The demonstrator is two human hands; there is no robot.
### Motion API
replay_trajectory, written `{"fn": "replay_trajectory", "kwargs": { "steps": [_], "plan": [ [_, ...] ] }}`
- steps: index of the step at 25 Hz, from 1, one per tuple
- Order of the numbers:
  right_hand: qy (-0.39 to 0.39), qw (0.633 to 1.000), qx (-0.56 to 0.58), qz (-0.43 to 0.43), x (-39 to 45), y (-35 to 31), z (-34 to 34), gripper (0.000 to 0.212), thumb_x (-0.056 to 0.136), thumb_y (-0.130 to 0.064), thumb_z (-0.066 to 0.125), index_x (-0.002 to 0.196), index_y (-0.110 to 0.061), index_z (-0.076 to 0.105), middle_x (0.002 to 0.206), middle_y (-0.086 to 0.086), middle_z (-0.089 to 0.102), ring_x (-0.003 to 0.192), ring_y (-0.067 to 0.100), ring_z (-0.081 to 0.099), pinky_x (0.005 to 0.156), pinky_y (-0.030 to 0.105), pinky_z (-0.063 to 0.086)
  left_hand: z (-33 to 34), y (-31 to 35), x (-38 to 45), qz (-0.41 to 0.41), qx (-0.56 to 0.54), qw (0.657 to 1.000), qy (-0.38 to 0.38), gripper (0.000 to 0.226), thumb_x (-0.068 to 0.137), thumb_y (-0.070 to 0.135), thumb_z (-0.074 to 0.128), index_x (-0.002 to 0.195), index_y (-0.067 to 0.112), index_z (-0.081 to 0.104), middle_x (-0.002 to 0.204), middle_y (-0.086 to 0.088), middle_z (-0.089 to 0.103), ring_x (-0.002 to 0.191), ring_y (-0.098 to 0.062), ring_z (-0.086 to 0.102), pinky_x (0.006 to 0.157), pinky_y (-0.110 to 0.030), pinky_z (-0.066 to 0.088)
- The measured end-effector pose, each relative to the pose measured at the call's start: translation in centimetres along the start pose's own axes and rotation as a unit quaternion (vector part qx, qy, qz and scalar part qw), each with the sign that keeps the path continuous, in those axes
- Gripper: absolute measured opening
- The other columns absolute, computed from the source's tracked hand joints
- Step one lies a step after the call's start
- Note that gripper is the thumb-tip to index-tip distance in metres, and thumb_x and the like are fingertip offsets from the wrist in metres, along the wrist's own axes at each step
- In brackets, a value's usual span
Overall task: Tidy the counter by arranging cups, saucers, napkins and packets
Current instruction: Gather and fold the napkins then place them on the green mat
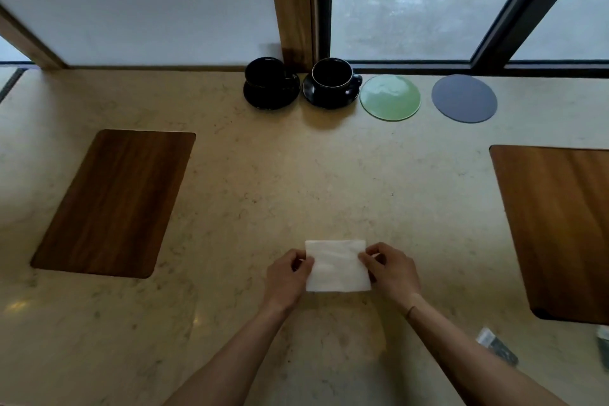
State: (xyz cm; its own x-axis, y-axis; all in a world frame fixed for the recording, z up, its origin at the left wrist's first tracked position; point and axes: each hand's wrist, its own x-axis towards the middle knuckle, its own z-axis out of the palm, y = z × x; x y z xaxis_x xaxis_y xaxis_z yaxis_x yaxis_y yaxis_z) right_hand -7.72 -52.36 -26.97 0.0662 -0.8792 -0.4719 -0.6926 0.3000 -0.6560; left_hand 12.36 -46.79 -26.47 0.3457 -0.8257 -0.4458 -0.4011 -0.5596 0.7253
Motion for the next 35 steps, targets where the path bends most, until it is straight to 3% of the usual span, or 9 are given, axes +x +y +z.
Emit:
{"fn": "replay_trajectory", "kwargs": {
  "steps": [4,9,13,35],
  "plan": [
    [0.001,1.000,-0.010,0.003,0.3,0.4,0.0,0.017,0.091,-0.043,0.059,0.097,-0.029,0.065,0.088,-0.008,0.070,0.072,0.006,0.066,0.071,0.033,0.059,-0.1,-0.1,0.2,0.004,0.029,1.000,-0.004,0.009,0.092,0.033,0.061,0.092,0.026,0.067,0.085,0.013,0.065,0.074,0.004,0.058,0.057,-0.007,0.041],
    [0.012,1.000,-0.003,-0.006,0.7,0.4,0.3,0.007,0.089,-0.044,0.060,0.087,-0.037,0.062,0.087,-0.011,0.071,0.074,0.006,0.066,0.072,0.035,0.059,-0.1,-0.2,0.3,0.005,0.048,0.999,0.001,0.013,0.093,0.034,0.060,0.097,0.024,0.068,0.087,0.014,0.064,0.074,0.006,0.057,0.055,-0.005,0.039],
    [0.013,1.000,-0.027,-0.004,0.6,0.4,0.4,0.015,0.089,-0.044,0.060,0.093,-0.031,0.066,0.089,-0.009,0.071,0.074,0.006,0.065,0.070,0.029,0.057,-0.1,-0.2,0.5,0.000,0.046,0.999,0.007,0.007,0.091,0.032,0.062,0.091,0.026,0.067,0.083,0.016,0.062,0.072,0.007,0.055,0.055,-0.004,0.040],
    [0.030,0.999,-0.044,0.001,0.5,0.3,0.5,0.011,0.086,-0.047,0.062,0.083,-0.037,0.059,0.082,-0.015,0.065,0.074,0.004,0.062,0.070,0.029,0.056,0.4,-0.6,1.3,-0.010,0.065,0.998,0.024,0.012,0.087,0.040,0.064,0.078,0.033,0.059,0.076,0.014,0.063,0.072,-0.003,0.061,0.070,-0.032,0.056]
  ]
}}
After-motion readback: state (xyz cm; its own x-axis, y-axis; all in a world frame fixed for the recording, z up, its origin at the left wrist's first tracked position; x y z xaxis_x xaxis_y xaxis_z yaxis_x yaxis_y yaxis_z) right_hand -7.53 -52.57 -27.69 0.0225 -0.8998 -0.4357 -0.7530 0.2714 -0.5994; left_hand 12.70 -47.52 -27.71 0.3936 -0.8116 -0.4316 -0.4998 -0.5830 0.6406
